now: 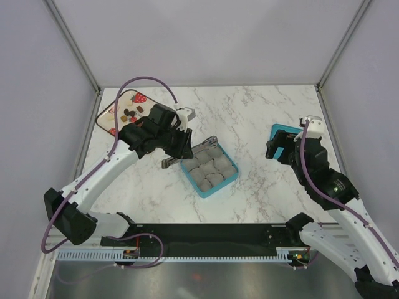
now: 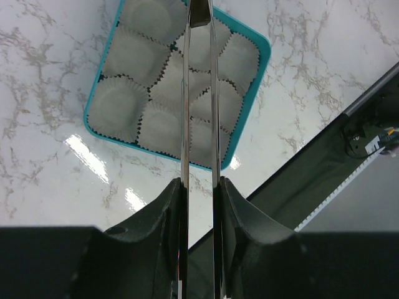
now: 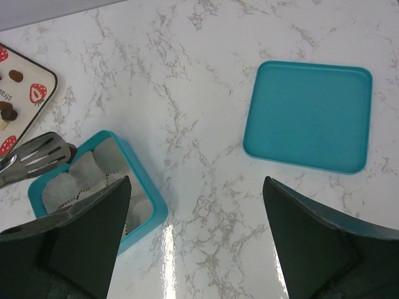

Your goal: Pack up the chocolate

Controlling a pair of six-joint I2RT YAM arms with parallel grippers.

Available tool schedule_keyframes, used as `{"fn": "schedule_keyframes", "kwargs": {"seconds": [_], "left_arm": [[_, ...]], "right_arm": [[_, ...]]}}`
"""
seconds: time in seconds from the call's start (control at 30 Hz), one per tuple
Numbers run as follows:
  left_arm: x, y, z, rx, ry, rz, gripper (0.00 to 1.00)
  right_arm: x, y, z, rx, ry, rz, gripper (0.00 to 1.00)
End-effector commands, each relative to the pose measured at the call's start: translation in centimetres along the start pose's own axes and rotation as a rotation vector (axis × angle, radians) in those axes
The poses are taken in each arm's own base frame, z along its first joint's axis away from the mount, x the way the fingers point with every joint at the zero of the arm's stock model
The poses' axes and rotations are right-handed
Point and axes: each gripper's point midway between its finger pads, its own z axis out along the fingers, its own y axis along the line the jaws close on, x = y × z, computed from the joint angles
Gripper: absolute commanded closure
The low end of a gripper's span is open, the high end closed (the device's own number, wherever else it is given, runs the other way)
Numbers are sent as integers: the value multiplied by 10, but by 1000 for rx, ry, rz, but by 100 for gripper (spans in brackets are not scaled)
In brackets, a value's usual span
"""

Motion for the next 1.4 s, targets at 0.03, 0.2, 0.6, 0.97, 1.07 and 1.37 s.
{"fn": "schedule_keyframes", "kwargs": {"seconds": [0.03,0.2,0.6,0.97,1.07,1.37], "left_arm": [[12,-21,3,82,28,45,72],[24,-29,15,97,82,63,72],[51,-40,43,112,203,90,72],[49,-83,61,337,213,92,69],[46,-83,64,340,204,92,67],[41,-81,66,316,191,90,65]], "right_arm": [[-16,-2,-3,28,-37,17,5],[-18,0,-5,16,-34,25,5],[-21,-5,-11,26,-55,18,5],[-23,-9,-13,35,-67,5,5],[-22,-9,-12,37,-66,1,5],[-26,-11,-16,34,-82,7,5]]}}
